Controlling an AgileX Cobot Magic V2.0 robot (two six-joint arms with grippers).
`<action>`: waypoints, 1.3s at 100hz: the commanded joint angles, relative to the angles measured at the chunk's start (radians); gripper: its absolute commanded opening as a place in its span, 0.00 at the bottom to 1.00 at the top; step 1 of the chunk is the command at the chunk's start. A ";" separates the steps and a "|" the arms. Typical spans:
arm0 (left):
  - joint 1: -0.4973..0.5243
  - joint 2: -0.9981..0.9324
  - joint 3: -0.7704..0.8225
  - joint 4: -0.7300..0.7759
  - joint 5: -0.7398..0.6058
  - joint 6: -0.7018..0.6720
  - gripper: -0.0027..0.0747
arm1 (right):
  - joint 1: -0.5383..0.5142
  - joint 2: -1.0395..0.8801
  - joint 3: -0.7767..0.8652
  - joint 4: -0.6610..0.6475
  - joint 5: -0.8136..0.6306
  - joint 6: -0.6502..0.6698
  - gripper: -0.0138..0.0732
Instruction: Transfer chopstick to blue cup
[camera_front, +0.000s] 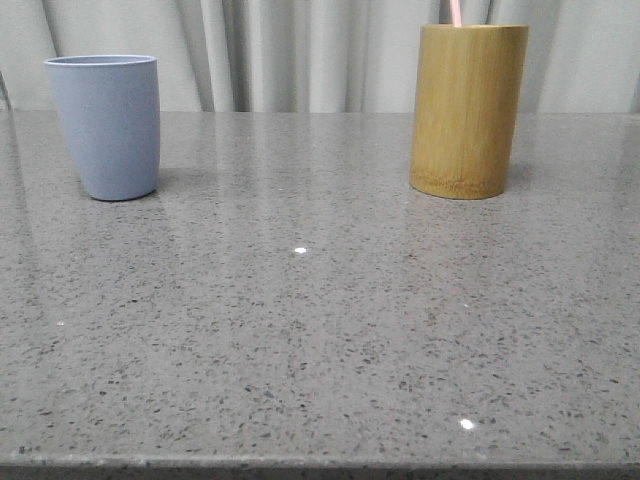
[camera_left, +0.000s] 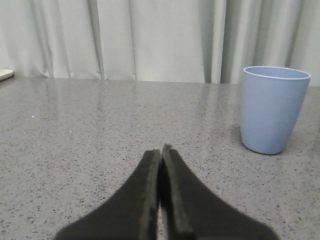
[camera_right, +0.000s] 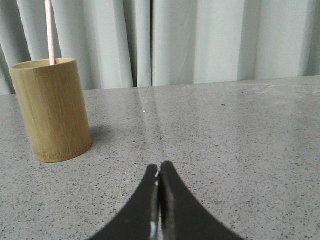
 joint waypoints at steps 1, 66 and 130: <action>-0.001 -0.034 0.008 -0.007 -0.086 -0.004 0.01 | -0.004 -0.021 0.000 0.000 -0.087 -0.006 0.05; -0.001 -0.034 -0.016 -0.057 -0.101 -0.004 0.01 | -0.004 -0.021 -0.030 0.000 -0.072 -0.006 0.05; -0.001 0.233 -0.537 -0.074 0.367 -0.004 0.02 | -0.004 0.281 -0.522 0.000 0.442 -0.009 0.05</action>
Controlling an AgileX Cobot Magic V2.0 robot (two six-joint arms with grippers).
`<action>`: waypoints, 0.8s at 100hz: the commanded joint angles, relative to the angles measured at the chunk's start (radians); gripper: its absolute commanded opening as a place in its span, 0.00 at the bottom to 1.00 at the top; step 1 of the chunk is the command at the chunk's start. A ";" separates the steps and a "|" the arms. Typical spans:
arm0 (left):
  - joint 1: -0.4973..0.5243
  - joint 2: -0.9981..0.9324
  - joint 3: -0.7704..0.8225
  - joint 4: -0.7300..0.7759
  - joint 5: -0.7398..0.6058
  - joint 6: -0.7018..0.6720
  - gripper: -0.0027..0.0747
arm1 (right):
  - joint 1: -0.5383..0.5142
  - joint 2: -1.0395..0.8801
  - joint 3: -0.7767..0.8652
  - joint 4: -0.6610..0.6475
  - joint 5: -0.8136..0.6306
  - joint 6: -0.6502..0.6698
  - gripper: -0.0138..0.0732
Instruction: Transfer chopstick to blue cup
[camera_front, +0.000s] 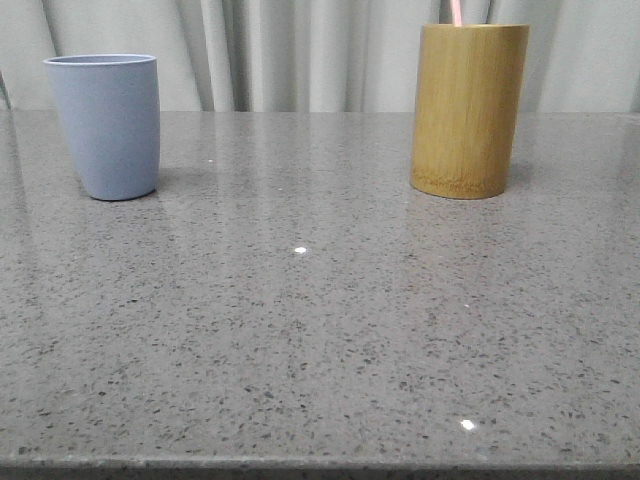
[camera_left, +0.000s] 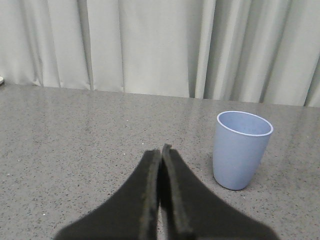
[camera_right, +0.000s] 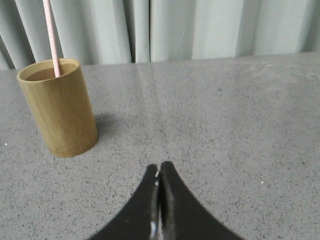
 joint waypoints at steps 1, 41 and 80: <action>-0.001 0.082 -0.100 -0.011 -0.002 -0.004 0.02 | -0.004 0.089 -0.094 0.000 -0.007 -0.009 0.05; -0.001 0.339 -0.274 -0.013 0.017 -0.004 0.60 | -0.004 0.284 -0.245 0.000 0.021 -0.020 0.50; -0.001 0.380 -0.291 -0.009 -0.021 -0.004 0.55 | -0.004 0.342 -0.275 0.000 0.007 -0.020 0.57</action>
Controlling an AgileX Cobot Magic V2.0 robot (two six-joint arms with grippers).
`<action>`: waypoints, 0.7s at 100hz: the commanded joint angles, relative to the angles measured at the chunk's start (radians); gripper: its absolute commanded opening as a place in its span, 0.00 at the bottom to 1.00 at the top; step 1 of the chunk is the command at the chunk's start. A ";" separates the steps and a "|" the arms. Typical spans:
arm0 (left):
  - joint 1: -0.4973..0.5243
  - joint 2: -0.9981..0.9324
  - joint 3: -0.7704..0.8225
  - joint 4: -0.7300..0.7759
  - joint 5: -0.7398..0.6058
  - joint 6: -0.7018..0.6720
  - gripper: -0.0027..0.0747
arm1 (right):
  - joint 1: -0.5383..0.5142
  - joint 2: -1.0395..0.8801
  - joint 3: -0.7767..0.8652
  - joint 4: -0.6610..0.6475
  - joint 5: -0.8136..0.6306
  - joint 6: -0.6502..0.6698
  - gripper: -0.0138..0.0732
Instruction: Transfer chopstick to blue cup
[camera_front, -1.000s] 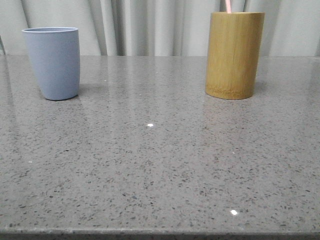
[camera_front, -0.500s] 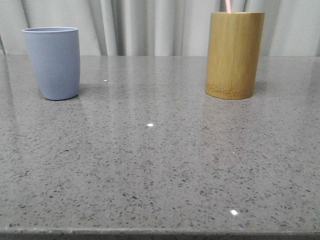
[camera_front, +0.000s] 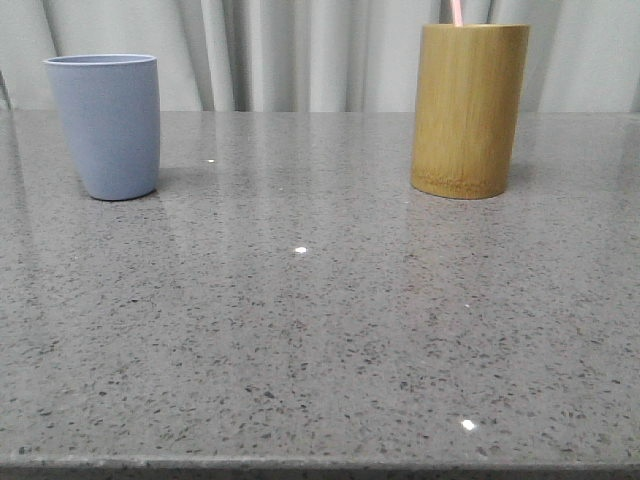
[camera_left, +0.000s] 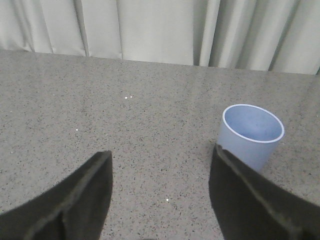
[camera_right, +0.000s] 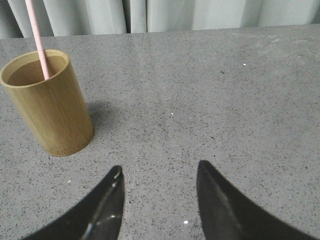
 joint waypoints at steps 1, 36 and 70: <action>-0.001 0.010 -0.037 -0.008 -0.105 -0.004 0.55 | -0.004 0.009 -0.035 0.000 -0.080 -0.008 0.57; -0.003 0.027 -0.043 -0.011 -0.099 -0.004 0.47 | -0.004 0.009 -0.035 0.000 -0.065 -0.008 0.57; -0.044 0.282 -0.269 -0.106 0.137 0.104 0.47 | -0.004 0.009 -0.035 0.000 -0.065 -0.008 0.57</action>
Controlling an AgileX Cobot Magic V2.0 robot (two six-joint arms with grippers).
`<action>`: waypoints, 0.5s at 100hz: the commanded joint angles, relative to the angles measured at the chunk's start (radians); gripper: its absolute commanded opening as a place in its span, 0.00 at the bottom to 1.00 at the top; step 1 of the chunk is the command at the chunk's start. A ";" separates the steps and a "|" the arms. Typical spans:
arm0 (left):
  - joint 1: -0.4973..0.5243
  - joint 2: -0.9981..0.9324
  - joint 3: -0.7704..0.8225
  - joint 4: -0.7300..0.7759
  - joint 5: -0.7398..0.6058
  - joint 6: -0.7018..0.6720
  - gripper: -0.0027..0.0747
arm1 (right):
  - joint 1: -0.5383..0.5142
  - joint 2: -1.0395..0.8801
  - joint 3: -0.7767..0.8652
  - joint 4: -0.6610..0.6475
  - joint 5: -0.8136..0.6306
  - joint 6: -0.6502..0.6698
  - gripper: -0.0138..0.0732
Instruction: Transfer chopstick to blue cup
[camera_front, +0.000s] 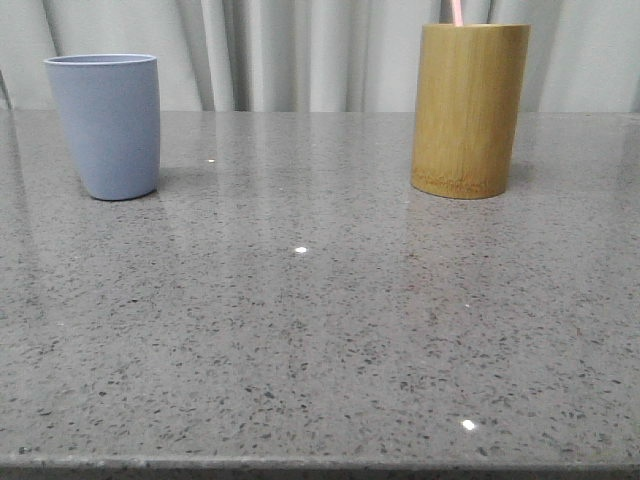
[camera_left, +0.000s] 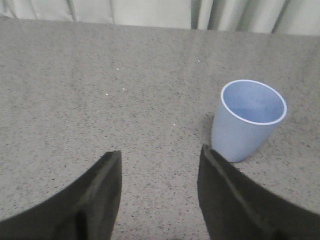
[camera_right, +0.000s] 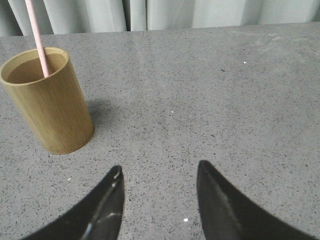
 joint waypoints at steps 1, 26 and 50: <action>-0.030 0.075 -0.096 -0.059 -0.022 0.042 0.47 | -0.004 0.009 -0.035 0.000 -0.071 -0.008 0.57; -0.151 0.293 -0.277 -0.059 0.039 0.069 0.51 | -0.004 0.009 -0.035 0.000 -0.070 -0.008 0.57; -0.205 0.494 -0.433 -0.063 0.111 0.069 0.52 | -0.004 0.009 -0.035 0.000 -0.070 -0.008 0.57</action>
